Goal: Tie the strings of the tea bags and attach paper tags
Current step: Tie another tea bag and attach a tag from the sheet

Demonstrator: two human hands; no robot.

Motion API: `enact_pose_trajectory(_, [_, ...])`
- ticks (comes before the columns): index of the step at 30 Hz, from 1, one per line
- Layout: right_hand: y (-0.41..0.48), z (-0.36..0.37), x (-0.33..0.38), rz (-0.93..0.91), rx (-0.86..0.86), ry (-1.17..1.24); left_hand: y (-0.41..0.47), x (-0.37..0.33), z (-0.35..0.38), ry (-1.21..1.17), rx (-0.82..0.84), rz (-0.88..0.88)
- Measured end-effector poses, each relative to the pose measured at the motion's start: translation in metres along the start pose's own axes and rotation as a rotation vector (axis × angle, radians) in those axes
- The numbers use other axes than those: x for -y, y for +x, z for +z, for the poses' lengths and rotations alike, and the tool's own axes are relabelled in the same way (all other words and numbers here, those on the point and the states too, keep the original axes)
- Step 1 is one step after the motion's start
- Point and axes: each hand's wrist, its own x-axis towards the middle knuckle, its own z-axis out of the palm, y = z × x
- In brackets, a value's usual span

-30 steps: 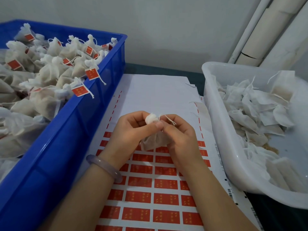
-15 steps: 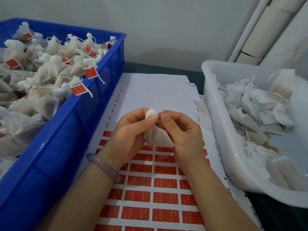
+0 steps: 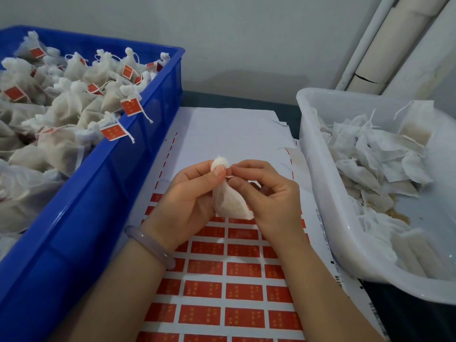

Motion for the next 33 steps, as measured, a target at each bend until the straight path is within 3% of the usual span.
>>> enact_pose_trajectory(7, [0.000,-0.001,0.011,-0.019,-0.015,-0.020,-0.001,-0.001,-0.004,0.128,-0.013,-0.047])
enact_pose_trajectory(20, [-0.001,-0.002,0.013,0.209,-0.073,0.060,0.001,0.002,-0.004,0.149,0.001,-0.111])
enact_pose_trajectory(33, [-0.004,0.001,0.014,0.084,-0.151,0.011,0.001,0.003,-0.001,0.218,0.037,-0.085])
